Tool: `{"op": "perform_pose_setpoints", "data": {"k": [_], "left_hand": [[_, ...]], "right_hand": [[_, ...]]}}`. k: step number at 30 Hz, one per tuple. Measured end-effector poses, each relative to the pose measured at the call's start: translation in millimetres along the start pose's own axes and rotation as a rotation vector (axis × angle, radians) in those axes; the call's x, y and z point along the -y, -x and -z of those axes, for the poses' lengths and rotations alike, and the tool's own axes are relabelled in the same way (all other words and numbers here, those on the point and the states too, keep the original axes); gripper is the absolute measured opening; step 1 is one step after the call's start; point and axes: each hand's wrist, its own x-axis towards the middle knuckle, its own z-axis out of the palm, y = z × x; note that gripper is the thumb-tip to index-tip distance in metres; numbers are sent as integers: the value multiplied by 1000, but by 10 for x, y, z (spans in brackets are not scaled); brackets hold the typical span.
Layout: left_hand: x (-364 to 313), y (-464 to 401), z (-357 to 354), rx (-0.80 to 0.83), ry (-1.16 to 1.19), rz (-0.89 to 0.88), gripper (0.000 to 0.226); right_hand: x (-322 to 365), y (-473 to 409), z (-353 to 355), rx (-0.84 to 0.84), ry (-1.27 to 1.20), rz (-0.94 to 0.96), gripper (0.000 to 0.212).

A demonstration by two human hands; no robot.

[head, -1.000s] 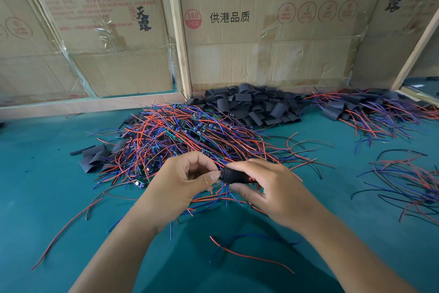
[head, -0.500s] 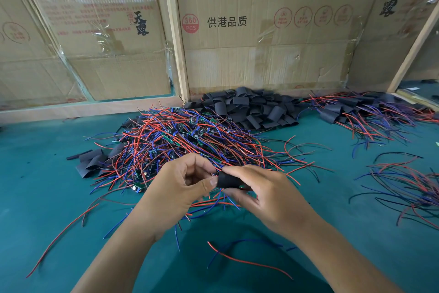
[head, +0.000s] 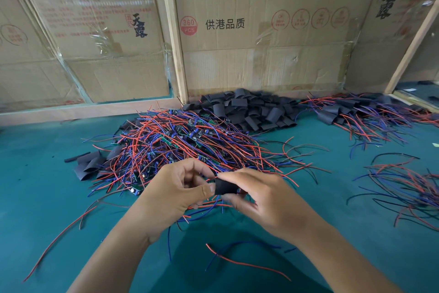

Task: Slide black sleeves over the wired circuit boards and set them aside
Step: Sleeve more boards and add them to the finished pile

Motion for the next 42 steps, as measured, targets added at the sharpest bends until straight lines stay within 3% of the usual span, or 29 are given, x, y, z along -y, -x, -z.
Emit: {"op": "perform_pose_setpoints", "data": {"k": [9,13,17,19,21,24,28,33,35,38,40,42], "left_hand": [[-17,11,1,-29,58,-14,24],[-12,-3,-36,-6,72,6,30],[16,-47,-28,-4,261,16,19],[78,-105,21,-127,371,26,15],[168,-170,57,-340,266,6,11],[328,-230,40,-551,-156,-73,14],[439,-221,-21,-567,-406,-125,20],[435,-208,-28,-578,-561,-243,27],[440,-215,-31,-585,-616,-269,30],[473,-227,-38,-571,-606,-264,30],[494,-238,-36,-557,-585,-254,30],[510,-239,-27,-544,-602,-244,29]], "right_hand": [[53,5,3,-15,-4,10,34],[79,0,1,-17,126,23,24],[97,-169,265,-145,264,41,17],[21,-318,529,-211,324,65,26],[-168,-458,800,-207,427,29,29],[-723,-574,1095,-108,594,-189,24],[-1645,-520,1341,96,879,-471,25],[-2399,-537,1729,-1,1144,-515,28],[-2560,-595,1823,-33,1175,-598,36],[-2669,-699,1772,124,1178,-849,57],[-2608,-825,1572,318,1060,-777,47],[-2440,-976,1242,475,859,-557,30]]}}
